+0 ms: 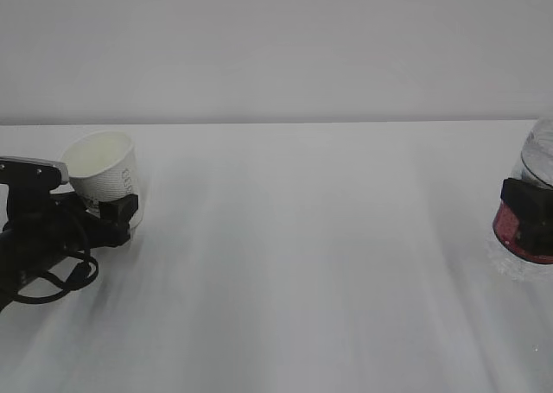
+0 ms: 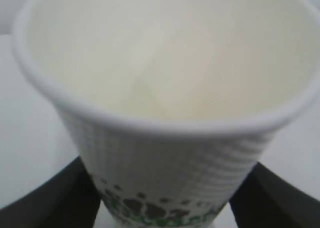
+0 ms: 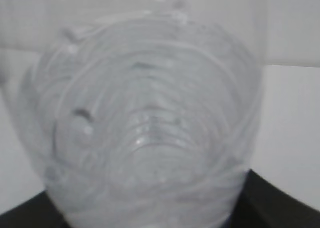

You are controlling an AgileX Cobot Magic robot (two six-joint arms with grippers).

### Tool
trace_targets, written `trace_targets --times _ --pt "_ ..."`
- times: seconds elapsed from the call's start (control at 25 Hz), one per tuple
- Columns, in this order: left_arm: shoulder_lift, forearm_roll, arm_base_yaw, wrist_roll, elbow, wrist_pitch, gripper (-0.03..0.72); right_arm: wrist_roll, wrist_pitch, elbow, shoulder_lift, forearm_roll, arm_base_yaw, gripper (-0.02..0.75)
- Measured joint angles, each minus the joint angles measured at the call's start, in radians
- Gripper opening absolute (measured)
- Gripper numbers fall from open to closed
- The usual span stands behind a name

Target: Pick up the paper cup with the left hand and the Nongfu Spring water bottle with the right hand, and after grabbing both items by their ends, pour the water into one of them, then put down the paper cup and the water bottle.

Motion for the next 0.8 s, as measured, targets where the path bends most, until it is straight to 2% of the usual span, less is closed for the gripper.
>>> trace_targets --times 0.2,0.8 --pt "0.0 0.008 0.0 0.0 0.0 0.0 0.541 0.0 0.0 0.0 0.0 0.0 0.0 0.43" --pt "-0.047 0.174 0.0 0.0 0.0 0.0 0.538 0.0 0.0 0.0 0.0 0.0 0.0 0.43"
